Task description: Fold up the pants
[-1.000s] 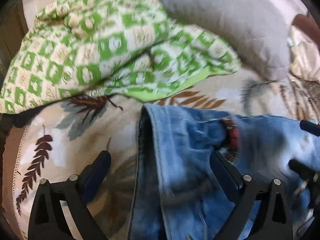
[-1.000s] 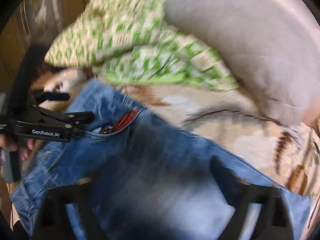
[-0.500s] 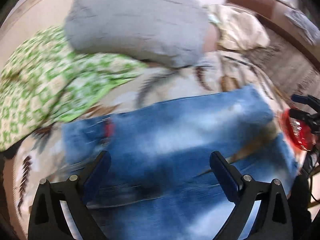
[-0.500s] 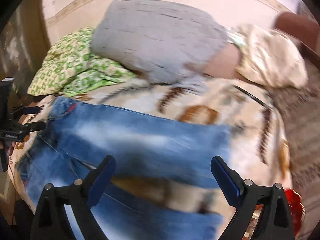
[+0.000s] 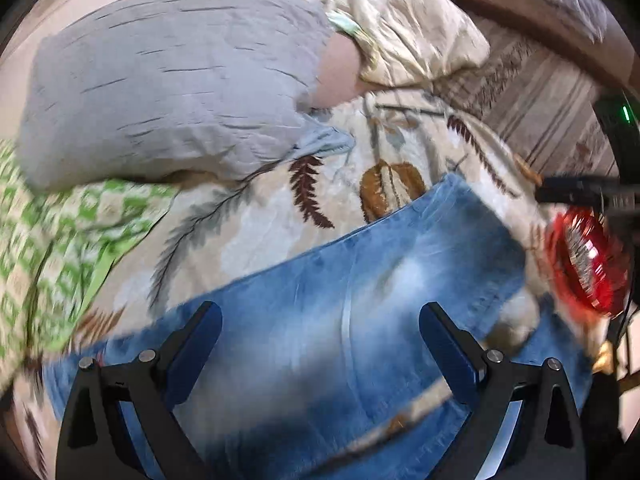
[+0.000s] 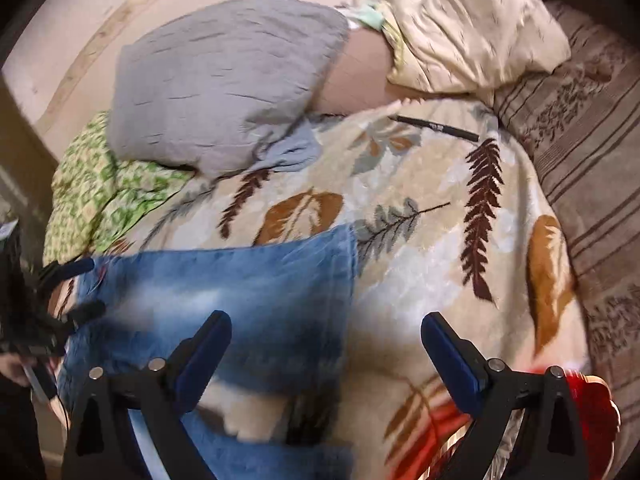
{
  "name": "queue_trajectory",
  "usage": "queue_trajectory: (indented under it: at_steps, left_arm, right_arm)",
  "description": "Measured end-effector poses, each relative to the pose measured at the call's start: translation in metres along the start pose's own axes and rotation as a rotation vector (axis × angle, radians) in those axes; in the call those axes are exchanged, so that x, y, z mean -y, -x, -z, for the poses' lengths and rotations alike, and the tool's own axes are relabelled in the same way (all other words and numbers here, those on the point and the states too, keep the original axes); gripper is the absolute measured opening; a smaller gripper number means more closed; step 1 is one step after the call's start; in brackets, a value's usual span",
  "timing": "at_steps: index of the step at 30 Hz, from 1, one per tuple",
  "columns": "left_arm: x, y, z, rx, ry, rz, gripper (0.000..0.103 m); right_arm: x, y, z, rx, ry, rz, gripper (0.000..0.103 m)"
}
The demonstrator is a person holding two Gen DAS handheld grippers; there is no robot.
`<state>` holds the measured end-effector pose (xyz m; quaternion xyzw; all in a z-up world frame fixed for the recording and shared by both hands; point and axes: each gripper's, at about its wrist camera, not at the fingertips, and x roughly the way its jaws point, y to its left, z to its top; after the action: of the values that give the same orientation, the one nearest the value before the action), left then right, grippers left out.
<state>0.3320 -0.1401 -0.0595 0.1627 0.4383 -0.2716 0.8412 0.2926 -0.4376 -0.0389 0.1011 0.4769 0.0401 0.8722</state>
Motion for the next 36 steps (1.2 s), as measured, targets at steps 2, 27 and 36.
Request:
queue_trajectory:
  at_steps: [2, 27, 36]
  left_arm:
    - [0.004, -0.021, -0.009, -0.021, -0.054, -0.011, 0.099]
    - [0.031, 0.025, 0.012, 0.013, -0.163, 0.079, 0.005]
    - [0.096, 0.115, 0.103, 0.093, -0.178, 0.164, 0.004]
  right_arm:
    - [0.004, -0.022, -0.012, -0.029, -0.004, 0.006, 0.096]
    - [-0.021, -0.005, -0.007, 0.033, 0.210, -0.018, 0.006]
    - [-0.031, 0.092, 0.119, 0.094, 0.264, -0.076, 0.005]
